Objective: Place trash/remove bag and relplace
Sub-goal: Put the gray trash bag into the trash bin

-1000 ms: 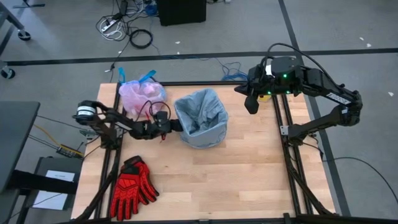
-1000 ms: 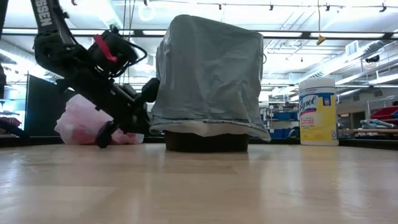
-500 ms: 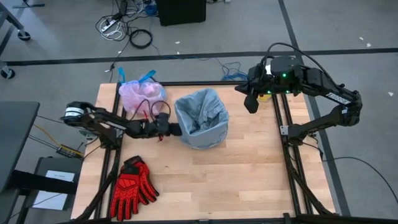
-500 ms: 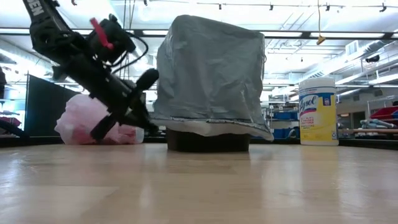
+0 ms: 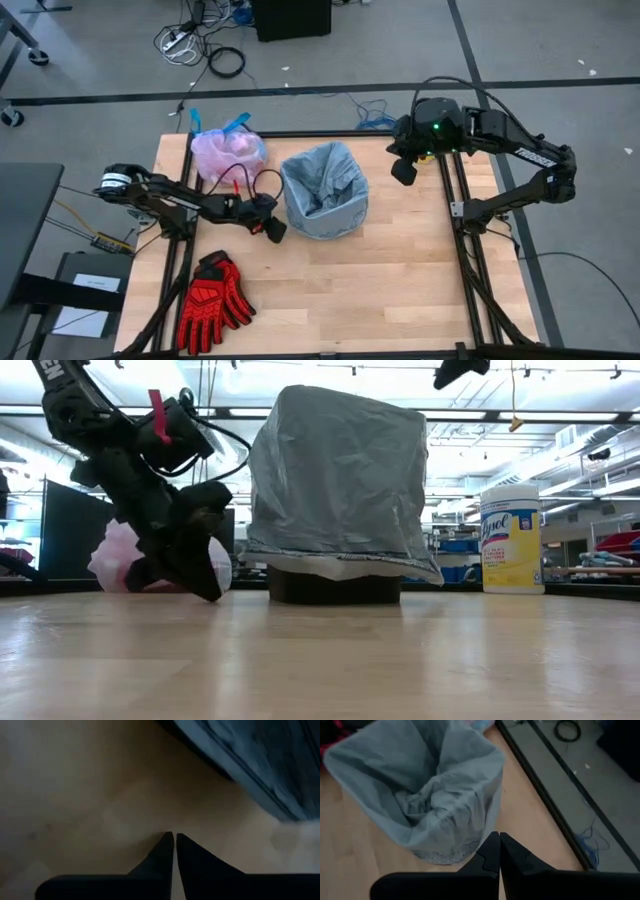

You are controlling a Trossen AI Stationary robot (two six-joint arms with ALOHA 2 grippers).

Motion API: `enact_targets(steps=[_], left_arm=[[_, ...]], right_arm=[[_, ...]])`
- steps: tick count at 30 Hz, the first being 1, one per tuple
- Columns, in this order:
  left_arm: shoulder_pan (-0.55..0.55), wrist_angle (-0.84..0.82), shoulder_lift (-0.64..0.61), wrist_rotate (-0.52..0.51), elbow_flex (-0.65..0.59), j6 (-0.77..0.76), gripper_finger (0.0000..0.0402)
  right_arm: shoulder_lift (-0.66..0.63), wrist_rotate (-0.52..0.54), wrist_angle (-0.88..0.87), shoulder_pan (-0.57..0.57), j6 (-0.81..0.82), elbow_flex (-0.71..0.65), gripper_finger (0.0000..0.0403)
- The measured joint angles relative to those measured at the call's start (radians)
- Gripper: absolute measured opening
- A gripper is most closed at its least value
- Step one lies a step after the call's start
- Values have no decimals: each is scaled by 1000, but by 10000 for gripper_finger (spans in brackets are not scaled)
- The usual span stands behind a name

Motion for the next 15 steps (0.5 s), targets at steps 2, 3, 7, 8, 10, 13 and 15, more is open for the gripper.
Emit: enact_targets(steps=[2, 3, 7, 8, 10, 13, 15], left_arm=[[-4, -11, 0, 50, 11, -4, 34], [-12, -12, -1, 67, 22, 0, 34], [-71, 68, -16, 58, 104, 154, 35], [-87, 108, -17, 54, 119, 218, 35], [-108, 129, -19, 48, 140, 296, 35], [-107, 93, -17, 22, 142, 287, 35], [-107, 77, -16, -31, 141, 267, 35]], right_arm=[[-1, 0, 4, 0, 11, -24, 0], [-1, 0, 0, 0, 17, -37, 0], [0, -11, -10, 6, 57, -86, 0], [0, -16, -11, 7, 62, -99, 0], [0, -20, -14, 7, 64, -123, 0], [0, -26, -13, 8, 89, -157, 0], [-3, -26, -12, 13, 115, -182, 0]])
